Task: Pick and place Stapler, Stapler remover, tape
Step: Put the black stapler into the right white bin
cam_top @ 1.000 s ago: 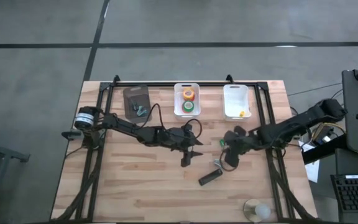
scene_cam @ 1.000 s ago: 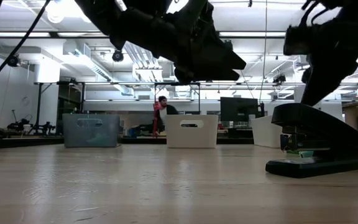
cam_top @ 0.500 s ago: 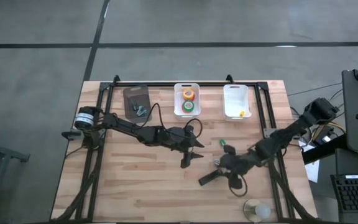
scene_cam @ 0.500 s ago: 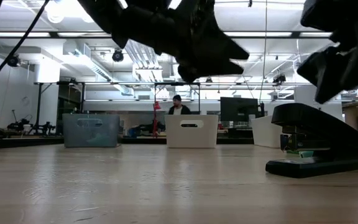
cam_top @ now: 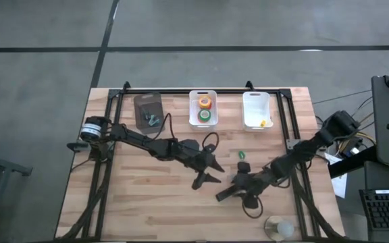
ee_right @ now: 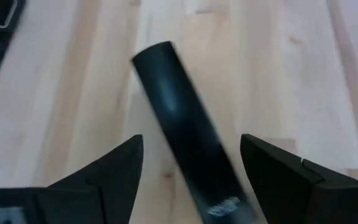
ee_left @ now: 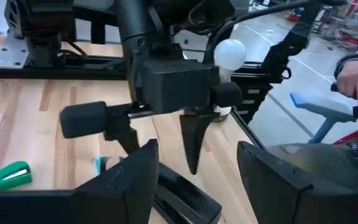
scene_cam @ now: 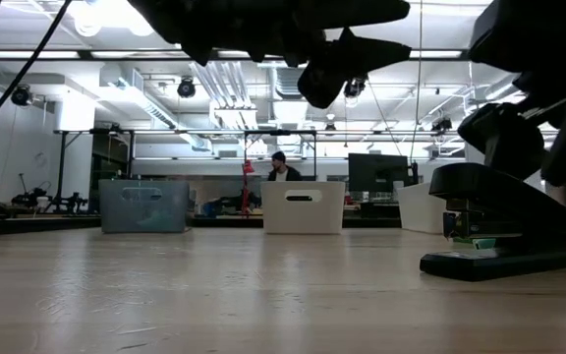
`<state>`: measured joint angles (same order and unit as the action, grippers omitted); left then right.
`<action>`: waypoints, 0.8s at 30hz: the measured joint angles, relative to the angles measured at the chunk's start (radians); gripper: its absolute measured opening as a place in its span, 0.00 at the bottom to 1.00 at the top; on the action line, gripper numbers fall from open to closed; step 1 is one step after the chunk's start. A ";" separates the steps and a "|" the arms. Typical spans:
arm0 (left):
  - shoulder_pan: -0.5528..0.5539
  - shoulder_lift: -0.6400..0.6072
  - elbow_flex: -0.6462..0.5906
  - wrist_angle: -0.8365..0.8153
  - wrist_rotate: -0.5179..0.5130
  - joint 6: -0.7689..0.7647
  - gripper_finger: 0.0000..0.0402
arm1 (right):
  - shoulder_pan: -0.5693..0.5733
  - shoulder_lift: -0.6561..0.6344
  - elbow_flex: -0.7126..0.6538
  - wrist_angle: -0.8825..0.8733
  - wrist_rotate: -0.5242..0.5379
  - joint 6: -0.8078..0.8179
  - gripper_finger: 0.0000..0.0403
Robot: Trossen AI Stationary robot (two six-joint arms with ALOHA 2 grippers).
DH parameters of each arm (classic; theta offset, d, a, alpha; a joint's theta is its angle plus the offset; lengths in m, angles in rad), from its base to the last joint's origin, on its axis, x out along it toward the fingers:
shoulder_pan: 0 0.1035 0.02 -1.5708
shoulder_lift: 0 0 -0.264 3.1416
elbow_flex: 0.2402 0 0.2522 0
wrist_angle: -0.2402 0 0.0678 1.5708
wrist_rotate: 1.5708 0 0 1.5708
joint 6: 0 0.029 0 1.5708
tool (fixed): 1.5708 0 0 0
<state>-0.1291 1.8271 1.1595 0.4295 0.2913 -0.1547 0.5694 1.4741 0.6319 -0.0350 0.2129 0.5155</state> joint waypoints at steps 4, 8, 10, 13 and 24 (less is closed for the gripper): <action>0.000 0.000 0.000 0.002 0.003 0.000 0.54 | 0.000 0.029 0.000 0.017 -0.003 -0.007 0.64; 0.000 0.000 0.000 0.006 0.004 0.000 0.54 | 0.000 0.051 0.000 0.022 -0.003 -0.003 0.59; 0.000 0.000 0.000 0.006 0.004 0.000 0.54 | 0.000 0.052 0.000 0.031 -0.003 -0.003 0.55; 0.000 0.000 0.000 0.006 0.004 0.000 0.54 | 0.000 0.051 0.000 0.033 -0.003 -0.003 0.50; 0.000 0.000 0.000 0.006 0.004 0.000 0.54 | 0.000 0.046 0.000 0.036 0.002 -0.003 0.29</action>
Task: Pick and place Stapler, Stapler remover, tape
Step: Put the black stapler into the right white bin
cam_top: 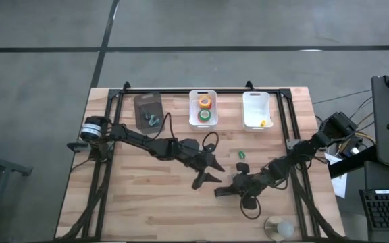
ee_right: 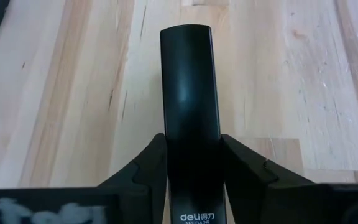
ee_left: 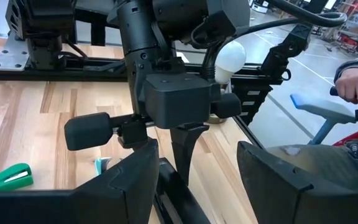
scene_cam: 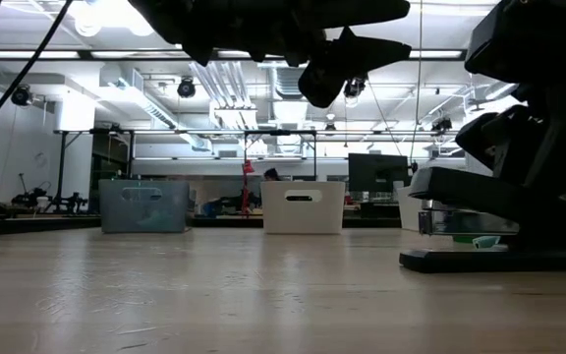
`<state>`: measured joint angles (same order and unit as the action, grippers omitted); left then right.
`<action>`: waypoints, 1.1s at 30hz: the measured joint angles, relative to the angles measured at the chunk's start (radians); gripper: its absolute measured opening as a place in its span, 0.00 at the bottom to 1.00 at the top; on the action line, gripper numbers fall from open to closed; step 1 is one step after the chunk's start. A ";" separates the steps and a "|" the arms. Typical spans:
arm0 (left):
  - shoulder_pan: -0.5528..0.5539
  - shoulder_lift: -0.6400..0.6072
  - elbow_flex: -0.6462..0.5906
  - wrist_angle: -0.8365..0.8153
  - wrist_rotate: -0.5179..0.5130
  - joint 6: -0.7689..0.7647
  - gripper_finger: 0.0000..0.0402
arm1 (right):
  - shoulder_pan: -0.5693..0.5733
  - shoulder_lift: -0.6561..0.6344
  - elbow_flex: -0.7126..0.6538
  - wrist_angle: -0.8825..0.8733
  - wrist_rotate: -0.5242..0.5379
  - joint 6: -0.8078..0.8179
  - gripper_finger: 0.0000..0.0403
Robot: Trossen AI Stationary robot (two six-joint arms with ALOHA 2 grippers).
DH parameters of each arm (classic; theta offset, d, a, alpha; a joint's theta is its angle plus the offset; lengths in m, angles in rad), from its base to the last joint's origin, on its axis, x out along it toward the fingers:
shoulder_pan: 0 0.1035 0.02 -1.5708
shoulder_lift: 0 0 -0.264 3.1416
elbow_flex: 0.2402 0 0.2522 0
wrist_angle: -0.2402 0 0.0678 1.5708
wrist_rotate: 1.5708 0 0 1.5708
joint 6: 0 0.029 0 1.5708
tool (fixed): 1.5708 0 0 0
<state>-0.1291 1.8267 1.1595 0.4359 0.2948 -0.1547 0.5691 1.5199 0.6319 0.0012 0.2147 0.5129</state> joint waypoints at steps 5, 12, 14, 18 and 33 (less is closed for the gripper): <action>0.000 0.000 0.000 0.013 0.001 -0.003 0.54 | 0.000 -0.005 0.005 0.006 0.020 0.007 0.30; -0.001 -0.014 0.000 0.045 0.058 -0.016 0.54 | -0.018 -0.087 0.055 -0.046 0.033 -0.019 0.31; -0.003 -0.031 0.000 0.051 0.081 -0.018 0.54 | -0.026 -0.129 0.064 -0.108 0.062 -0.020 0.30; -0.016 -0.051 -0.001 0.060 0.120 -0.002 0.54 | -0.056 -0.233 0.068 -0.239 0.151 -0.007 0.30; -0.046 -0.064 -0.002 0.042 0.124 0.024 0.54 | -0.307 -0.629 0.068 -0.651 0.553 0.229 0.32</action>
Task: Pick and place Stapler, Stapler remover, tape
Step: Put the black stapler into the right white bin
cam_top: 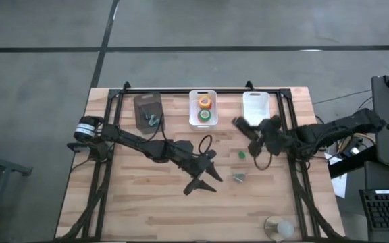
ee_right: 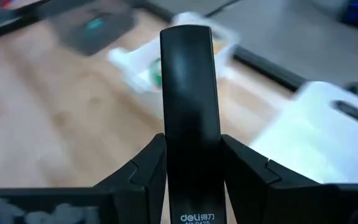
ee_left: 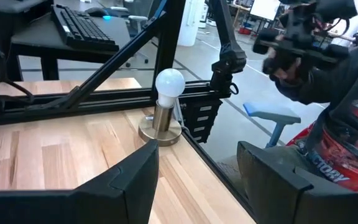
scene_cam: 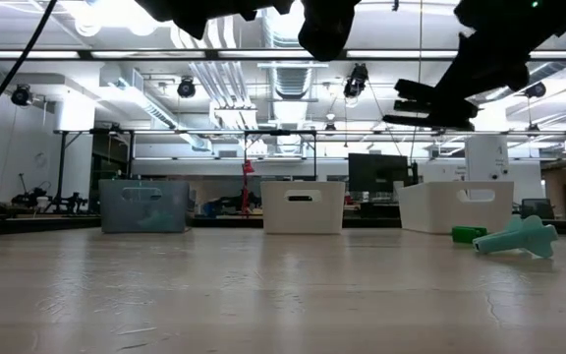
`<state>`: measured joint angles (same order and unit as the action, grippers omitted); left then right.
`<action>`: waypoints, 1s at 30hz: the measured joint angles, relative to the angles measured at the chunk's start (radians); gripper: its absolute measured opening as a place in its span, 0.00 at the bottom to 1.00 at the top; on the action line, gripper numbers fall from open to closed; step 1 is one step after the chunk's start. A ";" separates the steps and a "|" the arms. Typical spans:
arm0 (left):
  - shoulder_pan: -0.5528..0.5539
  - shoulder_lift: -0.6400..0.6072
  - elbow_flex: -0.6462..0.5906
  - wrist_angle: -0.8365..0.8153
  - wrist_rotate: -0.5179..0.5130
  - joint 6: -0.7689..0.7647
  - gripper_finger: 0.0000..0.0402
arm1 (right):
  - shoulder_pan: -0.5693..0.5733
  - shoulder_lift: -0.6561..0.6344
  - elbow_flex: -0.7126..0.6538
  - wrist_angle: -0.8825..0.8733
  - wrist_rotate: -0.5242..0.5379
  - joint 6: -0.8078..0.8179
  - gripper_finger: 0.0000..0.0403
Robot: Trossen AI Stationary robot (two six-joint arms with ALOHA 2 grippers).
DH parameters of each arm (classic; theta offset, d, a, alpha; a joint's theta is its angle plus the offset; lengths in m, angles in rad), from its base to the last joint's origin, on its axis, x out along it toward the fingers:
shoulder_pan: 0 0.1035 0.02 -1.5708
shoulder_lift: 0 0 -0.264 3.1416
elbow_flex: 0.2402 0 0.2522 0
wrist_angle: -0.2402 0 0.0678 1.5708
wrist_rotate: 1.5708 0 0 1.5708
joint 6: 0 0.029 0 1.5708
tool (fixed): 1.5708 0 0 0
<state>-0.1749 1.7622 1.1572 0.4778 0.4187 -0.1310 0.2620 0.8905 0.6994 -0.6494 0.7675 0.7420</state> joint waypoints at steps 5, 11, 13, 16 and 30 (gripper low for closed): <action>0.000 0.000 0.000 0.000 0.000 0.001 0.54 | -0.164 -0.029 0.000 -0.079 0.021 0.011 0.32; 0.000 0.000 0.000 -0.001 0.000 0.004 0.54 | -0.360 -0.004 -0.008 -0.139 0.014 -0.013 0.32; 0.000 0.000 0.000 -0.001 0.000 0.005 0.54 | -0.416 0.006 -0.015 -0.138 0.007 -0.030 0.32; 0.000 0.000 0.000 -0.002 0.000 0.005 0.54 | -0.493 0.032 -0.021 -0.121 -0.030 -0.070 0.32; 0.000 0.000 0.000 -0.003 -0.001 0.005 0.54 | -0.677 0.214 -0.053 -0.020 -0.088 -0.215 0.32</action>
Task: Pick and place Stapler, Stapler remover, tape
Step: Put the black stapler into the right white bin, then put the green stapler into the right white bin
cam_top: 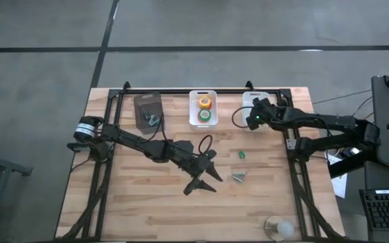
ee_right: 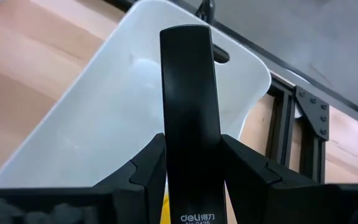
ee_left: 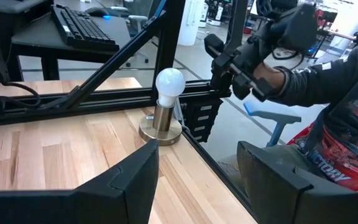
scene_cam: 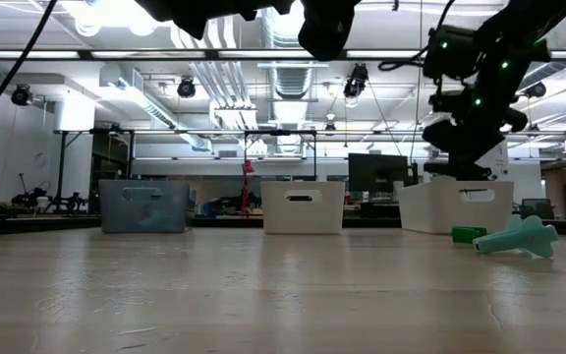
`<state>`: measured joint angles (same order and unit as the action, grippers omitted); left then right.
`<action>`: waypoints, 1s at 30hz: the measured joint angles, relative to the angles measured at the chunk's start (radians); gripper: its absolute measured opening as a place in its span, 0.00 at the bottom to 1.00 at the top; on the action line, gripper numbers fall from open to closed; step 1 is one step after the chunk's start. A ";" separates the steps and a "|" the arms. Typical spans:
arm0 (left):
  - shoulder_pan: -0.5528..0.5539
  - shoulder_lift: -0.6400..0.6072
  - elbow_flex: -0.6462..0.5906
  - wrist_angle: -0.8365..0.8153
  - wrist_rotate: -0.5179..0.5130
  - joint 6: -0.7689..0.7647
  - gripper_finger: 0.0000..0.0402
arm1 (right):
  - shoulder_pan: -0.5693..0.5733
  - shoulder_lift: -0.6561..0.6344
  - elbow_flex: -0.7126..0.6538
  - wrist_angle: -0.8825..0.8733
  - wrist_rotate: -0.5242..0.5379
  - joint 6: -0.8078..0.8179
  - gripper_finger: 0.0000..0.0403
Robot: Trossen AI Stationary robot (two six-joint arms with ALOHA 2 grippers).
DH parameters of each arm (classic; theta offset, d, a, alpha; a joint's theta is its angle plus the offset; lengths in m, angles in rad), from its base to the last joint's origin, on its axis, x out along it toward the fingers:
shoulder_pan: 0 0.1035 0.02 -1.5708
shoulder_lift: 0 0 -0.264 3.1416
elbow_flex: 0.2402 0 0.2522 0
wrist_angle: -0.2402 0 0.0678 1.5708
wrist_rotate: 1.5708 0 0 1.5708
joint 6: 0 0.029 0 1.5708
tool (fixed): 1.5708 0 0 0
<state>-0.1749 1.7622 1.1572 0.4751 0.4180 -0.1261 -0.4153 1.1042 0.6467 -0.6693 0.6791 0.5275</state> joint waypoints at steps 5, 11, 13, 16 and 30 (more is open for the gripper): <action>0.000 0.000 0.000 -0.002 0.000 0.000 0.54 | -0.027 0.078 0.000 0.045 -0.005 -0.036 0.32; 0.000 0.000 0.000 -0.004 0.000 0.000 0.54 | -0.047 0.157 0.000 0.083 -0.006 -0.053 0.32; 0.000 0.000 0.000 -0.005 0.000 0.000 0.54 | -0.050 0.179 0.000 0.087 -0.007 -0.064 0.32; 0.000 0.000 0.000 -0.005 0.000 0.000 0.54 | -0.055 0.206 0.000 0.090 -0.007 -0.069 0.32; 0.000 0.000 0.000 -0.005 0.000 0.002 0.54 | -0.054 0.169 0.000 0.111 -0.003 -0.087 0.48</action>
<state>-0.1745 1.7622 1.1572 0.4706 0.4175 -0.1246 -0.4696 1.2729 0.6464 -0.5587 0.6762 0.4403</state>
